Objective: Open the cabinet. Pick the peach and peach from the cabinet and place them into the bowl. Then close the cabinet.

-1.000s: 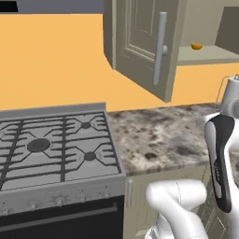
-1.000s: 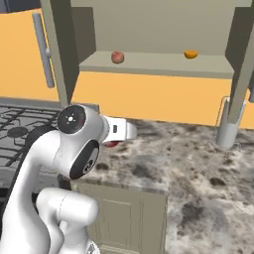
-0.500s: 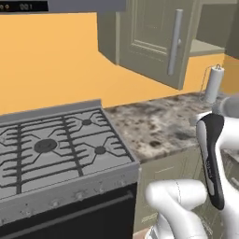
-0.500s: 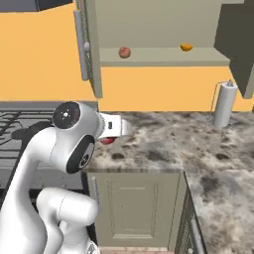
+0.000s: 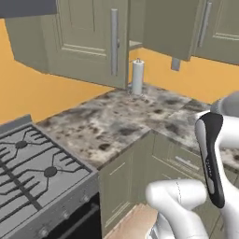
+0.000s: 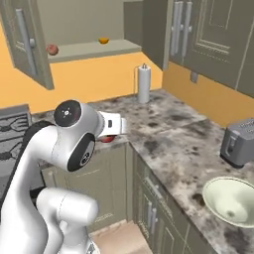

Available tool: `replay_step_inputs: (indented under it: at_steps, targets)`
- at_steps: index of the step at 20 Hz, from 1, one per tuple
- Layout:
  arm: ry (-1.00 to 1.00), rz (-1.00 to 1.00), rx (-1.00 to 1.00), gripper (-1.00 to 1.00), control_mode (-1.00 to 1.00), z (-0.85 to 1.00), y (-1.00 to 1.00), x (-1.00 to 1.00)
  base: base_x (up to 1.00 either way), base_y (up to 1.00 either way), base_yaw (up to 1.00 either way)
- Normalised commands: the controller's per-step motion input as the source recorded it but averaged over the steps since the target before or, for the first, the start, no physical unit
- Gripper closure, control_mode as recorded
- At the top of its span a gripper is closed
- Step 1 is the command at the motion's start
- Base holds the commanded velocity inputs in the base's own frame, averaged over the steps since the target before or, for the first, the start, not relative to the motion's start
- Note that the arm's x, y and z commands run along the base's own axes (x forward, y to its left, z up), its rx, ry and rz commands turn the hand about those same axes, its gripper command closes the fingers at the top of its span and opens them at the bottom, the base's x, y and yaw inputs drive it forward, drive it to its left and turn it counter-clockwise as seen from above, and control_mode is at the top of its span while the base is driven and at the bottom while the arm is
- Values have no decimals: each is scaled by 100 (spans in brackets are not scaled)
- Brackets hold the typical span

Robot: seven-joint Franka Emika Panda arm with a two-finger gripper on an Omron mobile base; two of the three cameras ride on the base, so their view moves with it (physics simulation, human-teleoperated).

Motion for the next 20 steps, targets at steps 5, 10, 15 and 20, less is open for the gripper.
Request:
replay_step_inputs:
  at_steps: [5,10,15,20]
  targets:
    - [0,0,0,100,100,0,0,0,-21,7,-71]
    - [0,0,0,100,100,0,0,0,-19,0,-62]
    - [0,0,0,100,100,0,0,0,-16,-17,-55]
    - [0,0,0,100,100,0,0,0,-3,-18,-51]
